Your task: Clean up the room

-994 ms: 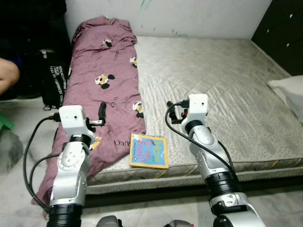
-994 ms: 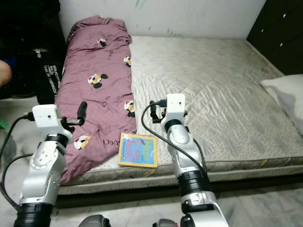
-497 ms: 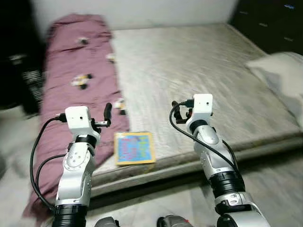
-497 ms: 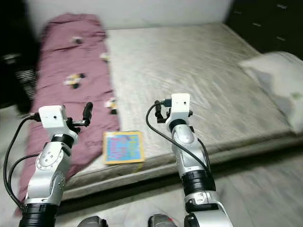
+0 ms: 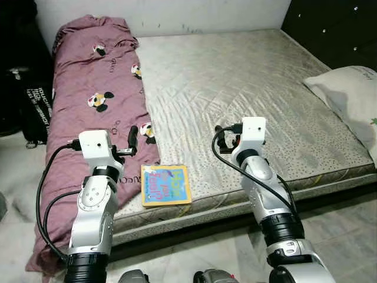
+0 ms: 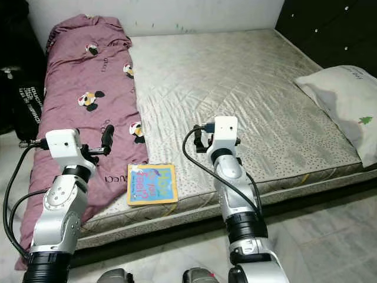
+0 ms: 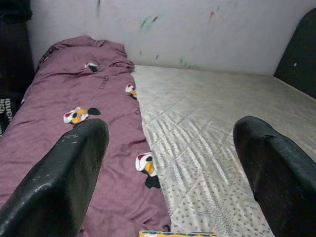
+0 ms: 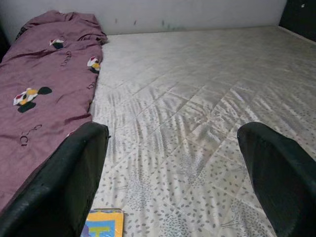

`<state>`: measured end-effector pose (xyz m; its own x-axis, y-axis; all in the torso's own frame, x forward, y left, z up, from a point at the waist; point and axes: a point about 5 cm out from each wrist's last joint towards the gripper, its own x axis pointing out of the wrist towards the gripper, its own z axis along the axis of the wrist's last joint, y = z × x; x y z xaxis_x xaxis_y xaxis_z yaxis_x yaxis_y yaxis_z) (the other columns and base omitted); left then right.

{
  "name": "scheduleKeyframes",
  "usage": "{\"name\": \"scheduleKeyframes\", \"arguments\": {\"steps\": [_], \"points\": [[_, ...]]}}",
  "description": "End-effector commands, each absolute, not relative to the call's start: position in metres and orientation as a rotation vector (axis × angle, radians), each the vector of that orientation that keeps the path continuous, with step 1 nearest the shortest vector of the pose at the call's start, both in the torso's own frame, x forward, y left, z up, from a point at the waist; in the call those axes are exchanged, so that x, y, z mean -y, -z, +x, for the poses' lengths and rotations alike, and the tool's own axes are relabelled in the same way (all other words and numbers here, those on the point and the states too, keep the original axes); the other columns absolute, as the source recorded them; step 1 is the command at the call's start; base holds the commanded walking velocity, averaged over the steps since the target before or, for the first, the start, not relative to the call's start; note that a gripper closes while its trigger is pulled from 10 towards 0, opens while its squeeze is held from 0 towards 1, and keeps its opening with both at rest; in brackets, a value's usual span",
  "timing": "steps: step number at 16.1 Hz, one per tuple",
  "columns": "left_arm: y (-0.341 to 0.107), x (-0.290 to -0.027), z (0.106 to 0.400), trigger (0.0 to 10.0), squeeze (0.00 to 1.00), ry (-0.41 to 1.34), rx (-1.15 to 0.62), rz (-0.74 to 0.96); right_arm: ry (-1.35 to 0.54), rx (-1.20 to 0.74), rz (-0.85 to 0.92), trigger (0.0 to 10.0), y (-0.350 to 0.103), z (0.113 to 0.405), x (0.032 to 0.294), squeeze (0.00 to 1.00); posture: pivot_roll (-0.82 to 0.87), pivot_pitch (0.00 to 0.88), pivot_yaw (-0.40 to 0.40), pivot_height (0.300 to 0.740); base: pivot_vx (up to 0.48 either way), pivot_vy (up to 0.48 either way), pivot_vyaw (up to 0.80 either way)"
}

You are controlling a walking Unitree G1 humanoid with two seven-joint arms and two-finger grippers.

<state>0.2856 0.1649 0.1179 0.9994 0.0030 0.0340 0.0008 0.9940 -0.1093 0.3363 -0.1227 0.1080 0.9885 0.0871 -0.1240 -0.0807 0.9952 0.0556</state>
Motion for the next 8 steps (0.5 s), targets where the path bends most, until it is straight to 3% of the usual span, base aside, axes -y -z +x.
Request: {"name": "scheduleKeyframes", "arguments": {"steps": [1, 5, 8], "points": [[-0.1214, -0.164, 0.2853, 10.0, 0.0, 0.013, 0.051, -0.105, -0.082, -0.126, 0.059, 10.0, -0.1101, 0.3376, 0.1231, 0.0, -0.05, 0.0, -0.035, 0.74, 0.0, 0.469, 0.0], [-0.1212, -0.1641, 0.2852, 10.0, 0.0, 0.013, 0.05, -0.105, -0.083, -0.124, 0.056, 10.0, -0.1102, 0.3377, 0.1231, 0.0, -0.05, 0.0, -0.035, 0.74, 0.0, 0.47, 0.0], [-0.1234, -0.1629, 0.2847, 10.0, 0.0, 0.022, 0.066, -0.106, -0.082, -0.123, 0.056, 10.0, -0.1106, 0.3376, 0.1236, 0.0, -0.05, 0.0, -0.034, 0.74, 0.0, 0.089, 0.0]]}}
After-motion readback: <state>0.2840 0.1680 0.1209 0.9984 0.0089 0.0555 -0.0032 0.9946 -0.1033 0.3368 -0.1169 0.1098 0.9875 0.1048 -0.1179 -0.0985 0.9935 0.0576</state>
